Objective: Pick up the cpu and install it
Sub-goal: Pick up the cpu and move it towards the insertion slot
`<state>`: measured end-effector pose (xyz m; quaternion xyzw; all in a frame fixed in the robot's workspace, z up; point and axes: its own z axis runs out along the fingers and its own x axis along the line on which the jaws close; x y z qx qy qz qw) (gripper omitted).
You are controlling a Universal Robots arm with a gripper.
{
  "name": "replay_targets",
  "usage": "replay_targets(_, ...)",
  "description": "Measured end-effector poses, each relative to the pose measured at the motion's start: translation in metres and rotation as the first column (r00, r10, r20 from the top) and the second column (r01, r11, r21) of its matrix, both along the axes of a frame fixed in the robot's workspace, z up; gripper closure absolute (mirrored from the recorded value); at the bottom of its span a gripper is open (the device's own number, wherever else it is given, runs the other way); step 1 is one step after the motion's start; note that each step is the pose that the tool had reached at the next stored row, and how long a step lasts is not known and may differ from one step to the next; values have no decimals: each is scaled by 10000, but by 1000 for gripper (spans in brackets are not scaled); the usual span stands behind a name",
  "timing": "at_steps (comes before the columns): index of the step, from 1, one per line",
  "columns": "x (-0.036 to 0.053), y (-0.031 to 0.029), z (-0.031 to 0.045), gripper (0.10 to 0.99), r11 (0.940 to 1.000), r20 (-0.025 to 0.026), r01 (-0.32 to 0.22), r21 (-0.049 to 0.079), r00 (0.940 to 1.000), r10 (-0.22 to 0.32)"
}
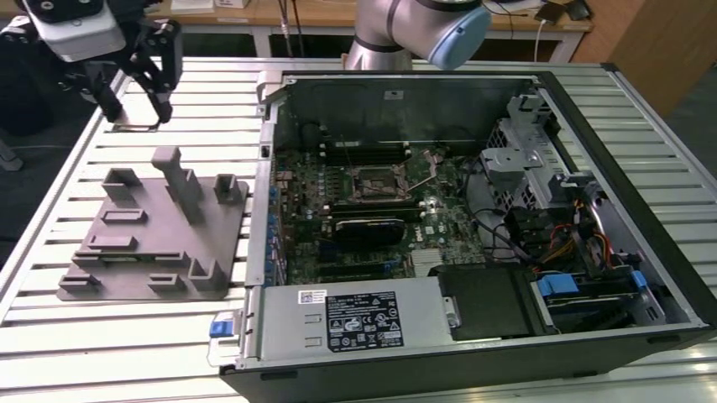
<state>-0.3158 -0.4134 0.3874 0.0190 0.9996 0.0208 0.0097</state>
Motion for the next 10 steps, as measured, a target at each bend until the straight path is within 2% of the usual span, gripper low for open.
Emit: replay_targets(10, 453, 0, 0, 545, 10000, -2, 0, -1, 10000, 0)
